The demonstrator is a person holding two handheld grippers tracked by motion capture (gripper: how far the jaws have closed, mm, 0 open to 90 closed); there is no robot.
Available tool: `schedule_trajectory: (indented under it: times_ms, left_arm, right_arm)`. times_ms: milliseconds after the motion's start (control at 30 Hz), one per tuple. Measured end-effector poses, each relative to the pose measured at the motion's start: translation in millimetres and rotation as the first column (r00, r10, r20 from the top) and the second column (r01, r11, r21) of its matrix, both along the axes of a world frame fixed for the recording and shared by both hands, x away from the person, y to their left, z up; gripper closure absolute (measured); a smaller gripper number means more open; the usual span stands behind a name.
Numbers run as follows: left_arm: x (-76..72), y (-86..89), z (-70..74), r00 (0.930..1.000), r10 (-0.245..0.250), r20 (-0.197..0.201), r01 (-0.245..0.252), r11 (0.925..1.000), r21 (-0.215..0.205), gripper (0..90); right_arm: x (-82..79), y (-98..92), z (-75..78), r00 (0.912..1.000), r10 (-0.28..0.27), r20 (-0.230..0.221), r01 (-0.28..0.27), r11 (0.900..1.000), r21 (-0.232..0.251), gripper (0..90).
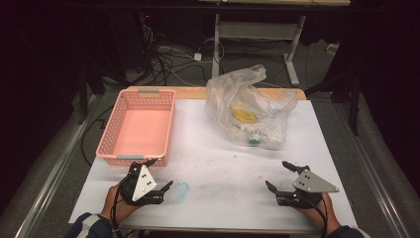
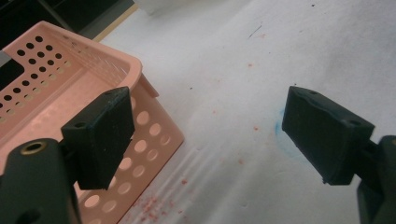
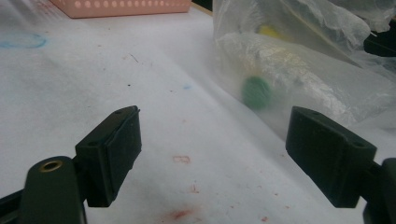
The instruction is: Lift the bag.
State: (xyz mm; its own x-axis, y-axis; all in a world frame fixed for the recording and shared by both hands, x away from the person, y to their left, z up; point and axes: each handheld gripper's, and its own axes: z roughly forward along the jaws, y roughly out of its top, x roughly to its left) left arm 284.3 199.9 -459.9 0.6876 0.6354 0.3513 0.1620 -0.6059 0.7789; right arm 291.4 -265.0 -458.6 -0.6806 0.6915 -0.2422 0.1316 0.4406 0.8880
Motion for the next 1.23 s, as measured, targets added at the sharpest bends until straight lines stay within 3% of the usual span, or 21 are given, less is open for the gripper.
schedule_trajectory:
  times_ms: [600, 733, 1233]
  left_arm:
    - [0.5, 0.0, 0.9, 1.0, -0.001, 0.001, 0.001, 1.0, -0.003, 16.9]
    - [1.1, -2.1, 1.5, 1.0, -0.006, 0.001, 0.006, 1.0, 0.004, 16.9]
    - [5.1, -9.0, 1.4, 0.9998, -0.021, 0.005, 0.021, 0.9998, -0.001, 16.9]
  right_arm:
    - [0.8, -2.1, 2.2, 0.9999, -0.011, 0.005, 0.011, 1.0, -0.01, 19.5]
    - [0.8, -4.6, 3.6, 0.9994, -0.025, 0.024, 0.025, 1.0, -0.006, 19.9]
    - [4.0, -6.6, 1.7, 0.9995, -0.031, 0.005, 0.031, 0.999, -0.009, 19.2]
